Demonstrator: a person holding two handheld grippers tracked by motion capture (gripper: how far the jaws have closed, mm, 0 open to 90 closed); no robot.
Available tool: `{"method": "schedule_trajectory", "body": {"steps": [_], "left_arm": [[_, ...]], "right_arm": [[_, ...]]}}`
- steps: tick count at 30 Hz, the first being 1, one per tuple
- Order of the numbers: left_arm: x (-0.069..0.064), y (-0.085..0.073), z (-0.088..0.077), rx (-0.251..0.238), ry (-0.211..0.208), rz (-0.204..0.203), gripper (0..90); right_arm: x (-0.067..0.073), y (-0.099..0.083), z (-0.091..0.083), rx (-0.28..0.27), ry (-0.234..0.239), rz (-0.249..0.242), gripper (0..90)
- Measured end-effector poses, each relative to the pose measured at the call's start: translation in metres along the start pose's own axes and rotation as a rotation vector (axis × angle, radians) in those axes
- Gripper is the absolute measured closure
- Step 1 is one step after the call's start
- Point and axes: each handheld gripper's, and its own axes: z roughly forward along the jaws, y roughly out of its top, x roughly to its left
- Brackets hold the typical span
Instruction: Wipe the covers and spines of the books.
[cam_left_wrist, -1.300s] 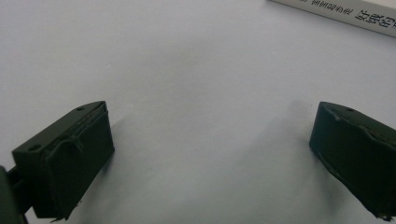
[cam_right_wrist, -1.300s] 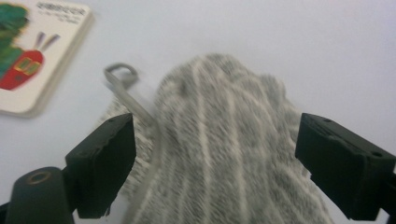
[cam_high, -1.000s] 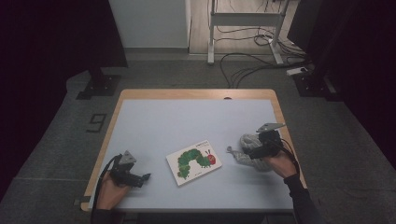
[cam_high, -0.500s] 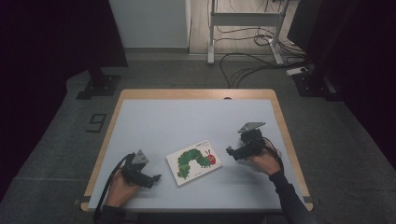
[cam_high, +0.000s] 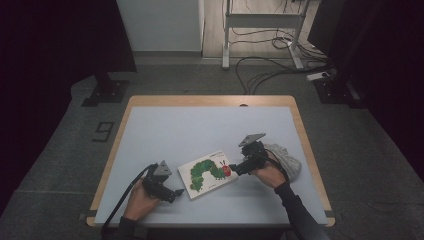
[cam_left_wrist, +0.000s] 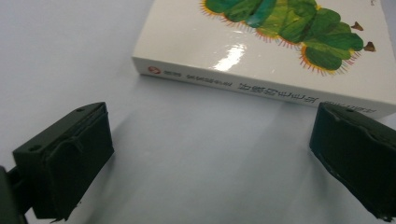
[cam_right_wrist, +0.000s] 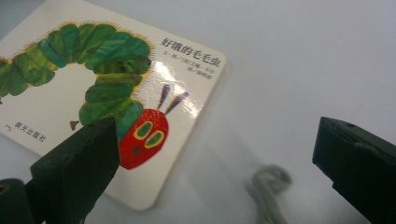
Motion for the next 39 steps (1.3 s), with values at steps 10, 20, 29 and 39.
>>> {"method": "schedule_trajectory", "body": {"steps": [10, 20, 29, 39], "left_arm": [[-0.007, 0.004, 0.005, 0.005, -0.028, 0.045, 0.0], [-0.013, 0.007, 0.008, -0.005, -0.051, 0.074, 0.0], [-0.018, 0.011, 0.014, -0.013, -0.057, 0.079, 0.0], [-0.019, 0.012, 0.014, -0.012, -0.059, 0.082, 0.0]], "right_arm": [[0.011, 0.001, 0.025, 0.026, 0.059, -0.016, 0.4], [0.017, 0.002, 0.042, 0.049, 0.098, -0.008, 0.4], [0.014, 0.004, 0.051, 0.047, 0.143, 0.028, 0.0], [0.015, 0.009, 0.055, 0.042, 0.158, 0.039, 0.6]]}}
